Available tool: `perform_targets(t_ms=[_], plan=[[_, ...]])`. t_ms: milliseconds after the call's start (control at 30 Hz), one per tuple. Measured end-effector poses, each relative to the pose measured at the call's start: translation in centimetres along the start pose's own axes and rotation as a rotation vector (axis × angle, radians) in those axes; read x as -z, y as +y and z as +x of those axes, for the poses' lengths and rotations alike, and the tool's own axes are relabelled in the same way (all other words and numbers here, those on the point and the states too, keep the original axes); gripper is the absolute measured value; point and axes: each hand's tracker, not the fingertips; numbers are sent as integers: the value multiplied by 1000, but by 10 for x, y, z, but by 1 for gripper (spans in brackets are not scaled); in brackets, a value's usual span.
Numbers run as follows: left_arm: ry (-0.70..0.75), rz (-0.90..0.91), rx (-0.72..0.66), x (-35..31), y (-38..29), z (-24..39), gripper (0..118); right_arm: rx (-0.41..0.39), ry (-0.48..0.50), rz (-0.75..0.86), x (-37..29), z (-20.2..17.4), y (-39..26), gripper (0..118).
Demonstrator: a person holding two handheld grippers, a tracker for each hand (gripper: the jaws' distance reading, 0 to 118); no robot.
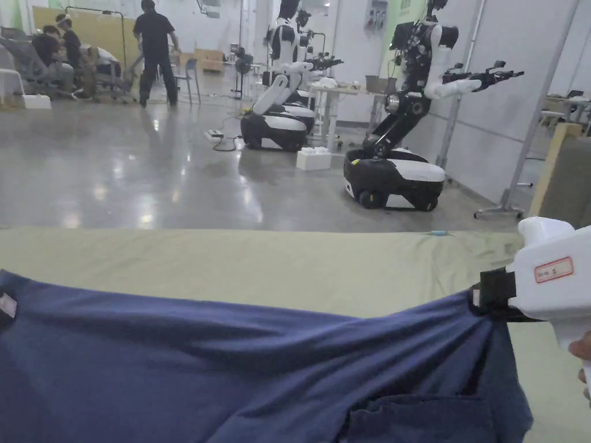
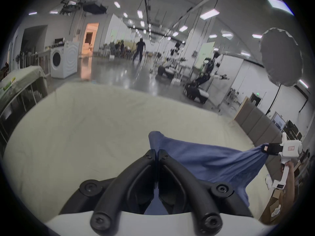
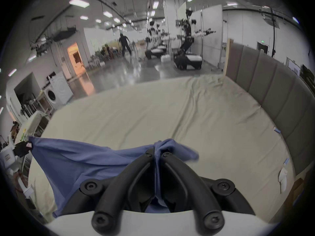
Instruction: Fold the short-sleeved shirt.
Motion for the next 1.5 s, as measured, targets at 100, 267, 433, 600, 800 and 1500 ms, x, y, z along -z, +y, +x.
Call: perform_targets(t_ms=[100,267,433,600,800,1500], plan=[[-25,103,-6,-58,19,5,2,9,49,100,-66,3,-1,5],[-70,240,-12,-140,42,13,2,32,112,206,-153,4,4,5],[-35,337,76,-196,68,32,2,20,93,314,-211,2,21,5],[-28,384,91,-216,100,42,2,9,102,363,-236,-4,43,5],[8,398,97,-203,151,51,2,0,88,377,-225,-18,89,5],[175,353,93,-13,284,81,2,50,-116,473,-74,-99,288,5]])
